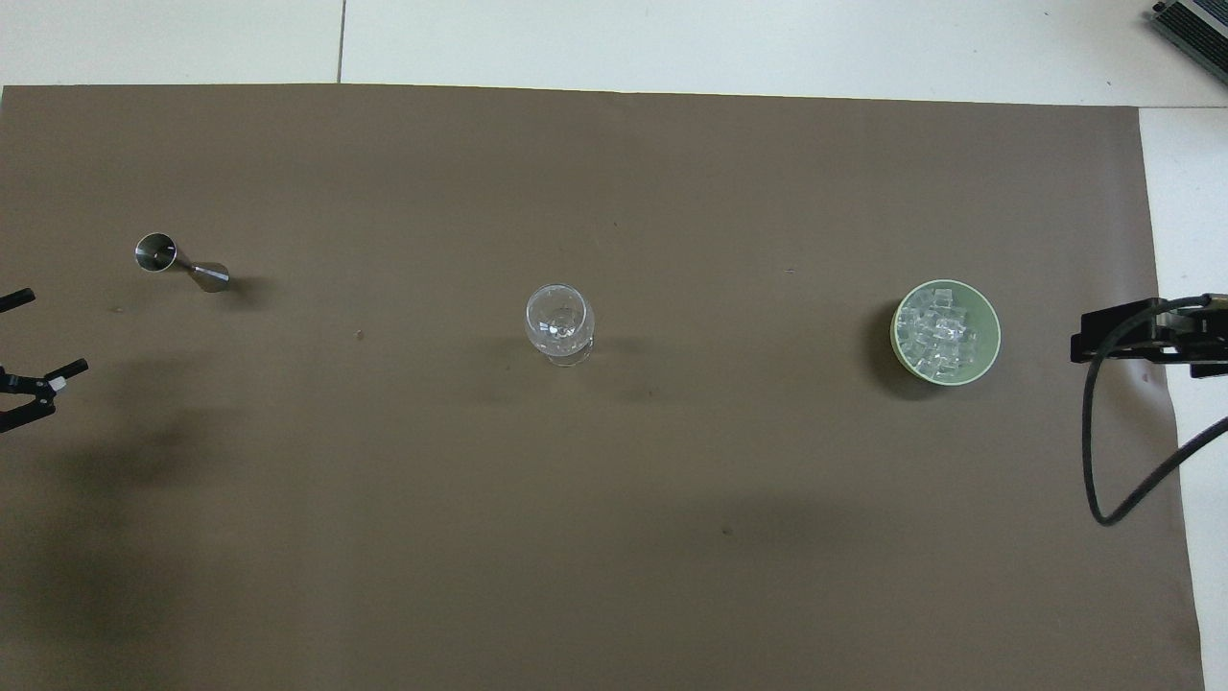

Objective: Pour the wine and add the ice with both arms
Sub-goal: 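Reach the open left gripper toward the silver jigger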

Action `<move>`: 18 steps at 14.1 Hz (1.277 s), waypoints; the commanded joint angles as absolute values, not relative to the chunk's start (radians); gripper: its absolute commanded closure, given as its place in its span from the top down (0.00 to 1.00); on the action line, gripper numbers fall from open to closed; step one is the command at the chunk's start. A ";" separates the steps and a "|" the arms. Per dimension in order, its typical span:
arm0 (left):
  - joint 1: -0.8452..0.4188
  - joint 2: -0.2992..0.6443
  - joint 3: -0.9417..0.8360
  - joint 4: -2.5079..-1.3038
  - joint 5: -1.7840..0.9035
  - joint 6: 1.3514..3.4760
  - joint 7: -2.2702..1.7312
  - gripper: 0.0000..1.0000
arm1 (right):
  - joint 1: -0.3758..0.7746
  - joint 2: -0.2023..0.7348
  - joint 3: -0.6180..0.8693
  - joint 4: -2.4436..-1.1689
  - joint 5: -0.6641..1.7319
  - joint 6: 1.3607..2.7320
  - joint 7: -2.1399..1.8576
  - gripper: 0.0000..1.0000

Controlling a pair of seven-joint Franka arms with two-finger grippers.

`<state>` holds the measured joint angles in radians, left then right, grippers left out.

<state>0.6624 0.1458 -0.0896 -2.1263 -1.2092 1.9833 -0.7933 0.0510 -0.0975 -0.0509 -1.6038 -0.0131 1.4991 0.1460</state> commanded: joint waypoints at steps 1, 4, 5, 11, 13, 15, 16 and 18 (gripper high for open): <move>0.680 0.201 -0.101 -2.125 -1.288 1.994 -0.801 1.00 | 0.054 -0.121 -0.057 -1.628 0.006 1.497 0.129 1.00; 0.678 0.244 -0.101 -2.135 -1.336 1.990 -0.799 1.00 | 0.054 -0.120 -0.057 -1.628 0.006 1.497 0.129 1.00; 0.677 0.244 -0.101 -2.144 -1.356 1.990 -0.798 1.00 | 0.054 -0.120 -0.057 -1.628 0.006 1.497 0.129 1.00; 0.643 0.253 -0.103 -2.174 -1.451 1.996 -0.788 0.95 | 0.054 -0.120 -0.057 -1.628 0.006 1.496 0.129 1.00; 0.620 0.253 -0.103 -2.184 -1.498 2.003 -0.753 0.84 | 0.054 -0.121 -0.057 -1.628 0.006 1.497 0.129 1.00; 0.600 0.256 -0.103 -2.191 -1.540 2.013 -0.724 0.83 | 0.054 -0.120 -0.057 -1.628 0.006 1.496 0.129 1.00; 0.598 0.262 -0.103 -2.192 -1.555 2.013 -0.721 0.83 | 0.054 -0.121 -0.057 -1.628 0.006 1.497 0.129 1.00; 0.601 0.302 -0.103 -2.189 -1.583 2.000 -0.701 0.83 | 0.054 -0.120 -0.057 -1.628 0.006 1.496 0.129 1.00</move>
<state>0.6076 0.2709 -0.1104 -2.1807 -1.5395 1.9961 -0.7421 0.0509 -0.0975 -0.0509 -1.6038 -0.0131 1.4991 0.1460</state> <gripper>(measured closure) 0.167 0.000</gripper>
